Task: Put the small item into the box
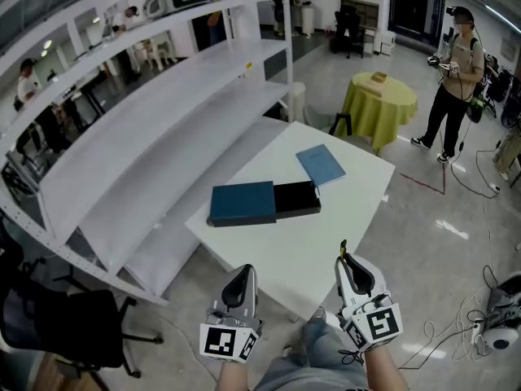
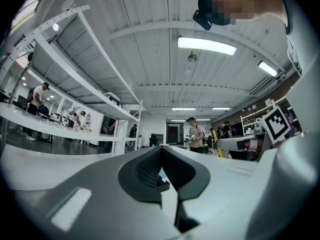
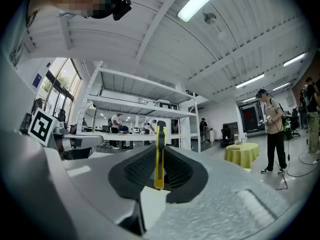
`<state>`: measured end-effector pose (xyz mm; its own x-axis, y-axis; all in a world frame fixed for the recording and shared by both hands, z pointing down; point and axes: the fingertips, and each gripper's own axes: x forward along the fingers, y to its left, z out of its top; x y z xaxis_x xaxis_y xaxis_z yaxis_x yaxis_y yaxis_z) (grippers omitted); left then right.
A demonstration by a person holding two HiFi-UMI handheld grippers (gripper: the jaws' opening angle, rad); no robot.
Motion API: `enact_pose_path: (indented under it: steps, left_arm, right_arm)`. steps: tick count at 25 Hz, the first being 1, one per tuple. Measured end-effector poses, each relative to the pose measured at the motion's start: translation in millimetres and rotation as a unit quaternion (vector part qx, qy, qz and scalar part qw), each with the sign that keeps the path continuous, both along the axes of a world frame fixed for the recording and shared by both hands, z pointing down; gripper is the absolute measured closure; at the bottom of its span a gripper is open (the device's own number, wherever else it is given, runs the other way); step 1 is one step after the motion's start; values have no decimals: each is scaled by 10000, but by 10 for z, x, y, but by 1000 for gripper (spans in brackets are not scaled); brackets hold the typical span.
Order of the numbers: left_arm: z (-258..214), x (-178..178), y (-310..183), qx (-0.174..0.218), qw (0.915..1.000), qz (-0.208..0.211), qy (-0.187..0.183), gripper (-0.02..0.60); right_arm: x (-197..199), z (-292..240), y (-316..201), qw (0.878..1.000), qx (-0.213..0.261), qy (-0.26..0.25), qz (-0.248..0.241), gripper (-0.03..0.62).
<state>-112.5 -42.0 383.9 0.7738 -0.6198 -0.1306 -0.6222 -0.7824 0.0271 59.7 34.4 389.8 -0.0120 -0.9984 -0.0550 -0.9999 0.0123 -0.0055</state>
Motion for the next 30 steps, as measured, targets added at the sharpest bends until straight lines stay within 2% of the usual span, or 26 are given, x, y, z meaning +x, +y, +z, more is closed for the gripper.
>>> enact_pose_path:
  steps: [20,30]
  left_arm:
    - [-74,609,-814,-10,9994,-351,48,568]
    - [-24,771,-1162,-60,9971,-756,-22,566]
  right_arm:
    - [591,-22,-972,9987,-79,-6,-500,540]
    - [812,168,-1563,9941,-450,-106,-982,540]
